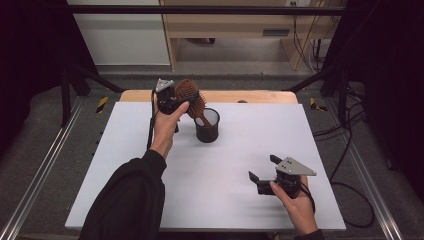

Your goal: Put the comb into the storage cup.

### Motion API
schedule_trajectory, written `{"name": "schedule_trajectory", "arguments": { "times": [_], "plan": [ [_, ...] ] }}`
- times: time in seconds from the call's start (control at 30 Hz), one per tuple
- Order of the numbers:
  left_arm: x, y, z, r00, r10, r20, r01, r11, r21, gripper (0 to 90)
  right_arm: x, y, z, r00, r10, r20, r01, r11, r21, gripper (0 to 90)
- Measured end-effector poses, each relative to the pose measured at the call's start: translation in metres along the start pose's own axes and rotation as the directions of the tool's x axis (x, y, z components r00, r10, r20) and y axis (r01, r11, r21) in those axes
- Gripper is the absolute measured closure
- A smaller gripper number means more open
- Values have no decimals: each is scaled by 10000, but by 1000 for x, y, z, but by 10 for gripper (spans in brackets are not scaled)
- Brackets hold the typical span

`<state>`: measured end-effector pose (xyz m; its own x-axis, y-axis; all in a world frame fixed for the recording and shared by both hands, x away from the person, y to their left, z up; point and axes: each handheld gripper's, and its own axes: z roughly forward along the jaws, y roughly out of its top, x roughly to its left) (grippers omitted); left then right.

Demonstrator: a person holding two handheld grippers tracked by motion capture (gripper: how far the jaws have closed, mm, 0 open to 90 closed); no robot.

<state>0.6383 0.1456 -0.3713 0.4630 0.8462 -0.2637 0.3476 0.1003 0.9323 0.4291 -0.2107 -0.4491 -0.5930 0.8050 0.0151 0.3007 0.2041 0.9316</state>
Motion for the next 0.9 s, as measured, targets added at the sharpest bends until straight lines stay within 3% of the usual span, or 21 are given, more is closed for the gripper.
{"name": "schedule_trajectory", "arguments": {
  "times": [0.47,0.9],
  "plan": [
    [1,0,-9,10000,46,-64,-48,9995,-311,73,0,0,0,10000,16,47,-16,10000,-4,50],
    [-2,-8,-19,9992,343,-205,-348,9991,-246,54,1,0,2,10000,-49,-5,49,10000,16,47]
  ]
}}
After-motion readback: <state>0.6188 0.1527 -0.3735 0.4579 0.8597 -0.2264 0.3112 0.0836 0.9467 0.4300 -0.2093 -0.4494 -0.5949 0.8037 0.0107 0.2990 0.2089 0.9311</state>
